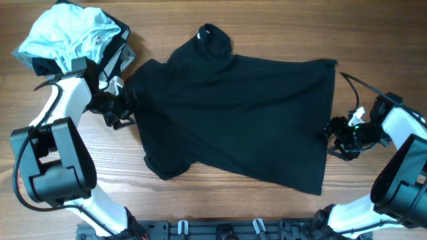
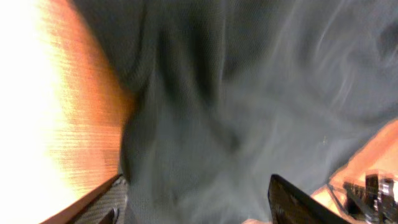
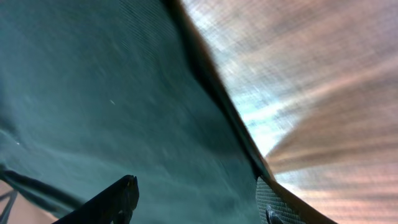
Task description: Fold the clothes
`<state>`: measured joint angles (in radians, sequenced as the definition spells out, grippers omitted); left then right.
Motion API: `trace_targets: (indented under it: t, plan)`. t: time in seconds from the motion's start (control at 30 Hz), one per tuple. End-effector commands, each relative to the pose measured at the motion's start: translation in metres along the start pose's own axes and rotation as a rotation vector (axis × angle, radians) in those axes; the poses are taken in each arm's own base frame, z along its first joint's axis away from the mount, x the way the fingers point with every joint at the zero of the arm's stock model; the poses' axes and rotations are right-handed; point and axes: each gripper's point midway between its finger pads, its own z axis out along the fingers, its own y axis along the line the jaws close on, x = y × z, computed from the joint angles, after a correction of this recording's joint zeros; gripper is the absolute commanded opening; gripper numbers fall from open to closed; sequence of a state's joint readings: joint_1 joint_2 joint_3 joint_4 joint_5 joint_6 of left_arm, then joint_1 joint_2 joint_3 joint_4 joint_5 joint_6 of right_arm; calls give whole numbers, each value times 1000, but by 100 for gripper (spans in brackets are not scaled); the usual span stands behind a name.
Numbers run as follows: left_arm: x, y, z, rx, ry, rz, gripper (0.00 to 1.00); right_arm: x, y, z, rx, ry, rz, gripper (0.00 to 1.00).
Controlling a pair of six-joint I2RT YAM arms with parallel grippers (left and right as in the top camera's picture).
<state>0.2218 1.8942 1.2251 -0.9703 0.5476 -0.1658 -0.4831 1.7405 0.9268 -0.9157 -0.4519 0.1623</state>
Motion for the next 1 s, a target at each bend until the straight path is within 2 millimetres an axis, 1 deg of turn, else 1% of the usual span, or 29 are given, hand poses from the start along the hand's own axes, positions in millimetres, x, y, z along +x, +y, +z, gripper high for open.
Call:
trace_targets:
  t: [0.0, 0.03, 0.1, 0.17, 0.23, 0.3, 0.33, 0.4, 0.47, 0.53, 0.6, 0.63, 0.67, 0.7, 0.77, 0.87, 0.9, 0.97]
  plan:
    - [29, -5, -1, 35, 119, 123, 64, -7, 17, -3, -67, -38, -64, 65]
    - [38, -6, -3, 46, 150, 135, 61, -10, 20, -4, -81, -45, -71, 65]
    - [57, -18, -11, 116, 203, 202, 52, -14, 29, -10, -112, -65, -91, 66]
    - [68, -28, -26, 145, 197, 245, 52, -16, 37, -21, -133, -94, -110, 69]
    - [72, -36, -42, 143, 143, 286, 53, -15, 45, -35, -145, -136, -134, 71]
    - [76, -41, -63, 104, 58, 315, 56, -4, 51, -51, -150, -161, -147, 72]
    - [78, -41, -71, 74, 23, 317, 57, 4, 52, -56, -148, -159, -144, 72]
    - [80, -31, -86, -28, -50, 267, 59, 21, 42, -62, -88, -136, -83, 71]
    - [87, -19, -95, -104, -101, 158, 60, 34, 25, -63, 3, -117, -6, 70]
    - [97, -12, -88, -110, -78, 97, 57, 37, 21, -60, 14, -104, 15, 70]
    - [106, -1, -73, -119, -34, 44, 56, 41, 18, -56, 15, -90, 55, 69]
    - [114, 10, -54, -129, 4, 0, 55, 44, 17, -53, 13, -79, 68, 69]
    - [119, 17, -42, -134, 23, -32, 55, 45, 16, -50, 12, -73, 74, 70]
    - [123, 22, -32, -134, 39, -62, 56, 46, 15, -48, 12, -71, 77, 69]
    - [138, 26, -7, -95, 92, -106, 55, 47, 13, -44, 12, -70, 79, 69]
    - [153, 33, 13, -100, 129, -115, 50, 44, 13, -44, 10, -80, 74, 69]
    - [154, 37, 21, -120, 125, -115, 48, 43, 13, -44, 9, -83, 73, 69]
    - [153, 47, 27, -178, 98, -134, 45, 44, 14, -44, 9, -82, 75, 69]
